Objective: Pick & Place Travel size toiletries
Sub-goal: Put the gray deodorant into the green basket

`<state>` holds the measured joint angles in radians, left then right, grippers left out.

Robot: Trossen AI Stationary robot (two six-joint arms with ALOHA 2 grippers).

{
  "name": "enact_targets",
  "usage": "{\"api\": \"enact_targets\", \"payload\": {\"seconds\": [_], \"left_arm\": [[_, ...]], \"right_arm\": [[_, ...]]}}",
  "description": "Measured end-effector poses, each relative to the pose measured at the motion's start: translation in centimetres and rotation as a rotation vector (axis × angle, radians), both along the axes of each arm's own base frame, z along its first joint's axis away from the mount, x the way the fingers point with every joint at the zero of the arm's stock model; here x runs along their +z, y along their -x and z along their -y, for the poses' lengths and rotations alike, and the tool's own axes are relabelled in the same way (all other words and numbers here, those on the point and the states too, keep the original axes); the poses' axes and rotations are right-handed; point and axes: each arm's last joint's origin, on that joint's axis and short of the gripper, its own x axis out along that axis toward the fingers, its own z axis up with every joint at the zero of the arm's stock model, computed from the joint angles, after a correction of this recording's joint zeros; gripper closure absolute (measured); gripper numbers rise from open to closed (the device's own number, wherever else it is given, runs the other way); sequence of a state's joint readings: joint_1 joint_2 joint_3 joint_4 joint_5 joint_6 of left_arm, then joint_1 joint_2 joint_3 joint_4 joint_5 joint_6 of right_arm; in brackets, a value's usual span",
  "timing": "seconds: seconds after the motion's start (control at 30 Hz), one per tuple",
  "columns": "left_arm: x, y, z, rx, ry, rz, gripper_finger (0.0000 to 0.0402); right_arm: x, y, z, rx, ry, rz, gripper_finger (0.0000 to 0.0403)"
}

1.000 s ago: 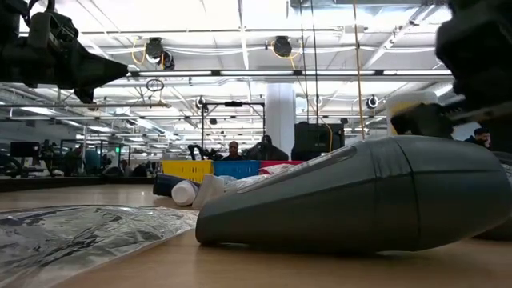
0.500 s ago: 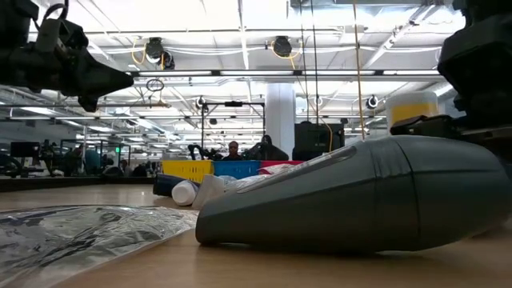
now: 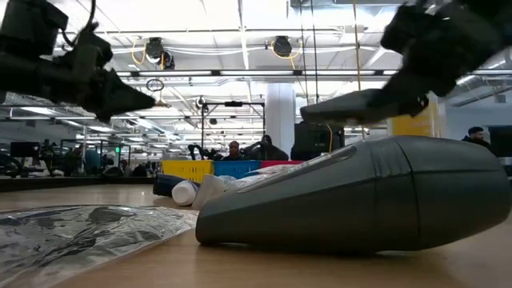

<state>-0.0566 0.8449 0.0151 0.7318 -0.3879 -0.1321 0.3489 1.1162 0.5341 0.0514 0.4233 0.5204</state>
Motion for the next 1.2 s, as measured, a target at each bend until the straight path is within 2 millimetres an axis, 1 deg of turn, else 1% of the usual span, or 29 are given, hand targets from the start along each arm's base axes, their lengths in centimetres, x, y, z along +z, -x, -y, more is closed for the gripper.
{"api": "enact_targets", "payload": {"seconds": [0.1,0.17,0.27,0.4,0.5,0.6,0.7,0.8,0.9,1.0,1.2], "left_arm": [[-0.6,-0.7,-0.1,0.053,-0.011,-0.004,0.0376],[-0.9,-1.2,-0.1,0.077,-0.012,0.002,0.0376],[-1.1,-2.1,-0.2,0.09,-0.004,0.025,0.0376],[-1.6,-4.0,-0.3,0.107,0.001,-0.017,0.0376],[-1.7,-5.9,-0.4,0.117,-0.007,-0.039,0.0376],[-2.0,-7.7,-0.4,0.117,-0.021,-0.064,0.0376],[-2.2,-9.0,-0.3,0.114,-0.036,-0.086,0.0376],[-2.7,-9.7,-0.2,0.112,-0.04,-0.119,0.0376],[-3.0,-9.9,-0.2,0.111,-0.04,-0.131,0.0376],[-3.0,-9.9,-0.2,0.109,-0.035,-0.133,0.0376],[-3.0,-9.9,0.3,0.092,-0.024,-0.13,0.0376]], "right_arm": [[2.6,-0.6,2.4,-0.245,0.016,-0.035,0.021],[3.9,-0.9,4.3,-0.384,0.037,-0.079,0.021],[4.9,-1.6,7.7,-0.561,0.049,-0.159,0.021],[5.1,-2.6,12.2,-0.721,0.047,-0.212,0.021],[4.7,-3.3,15.4,-0.771,-0.008,-0.258,0.021],[3.9,-4.1,18.0,-0.808,-0.058,-0.309,0.021],[3.0,-4.8,20.1,-0.84,-0.097,-0.35,0.021],[2.2,-5.6,21.9,-0.875,-0.112,-0.396,0.021],[1.7,-6.4,23.4,-0.884,-0.144,-0.415,0.0205],[0.9,-7.0,24.4,-0.89,-0.168,-0.432,0.0202],[-1.1,-7.4,25.4,-0.901,-0.235,-0.473,0.0201]]}}
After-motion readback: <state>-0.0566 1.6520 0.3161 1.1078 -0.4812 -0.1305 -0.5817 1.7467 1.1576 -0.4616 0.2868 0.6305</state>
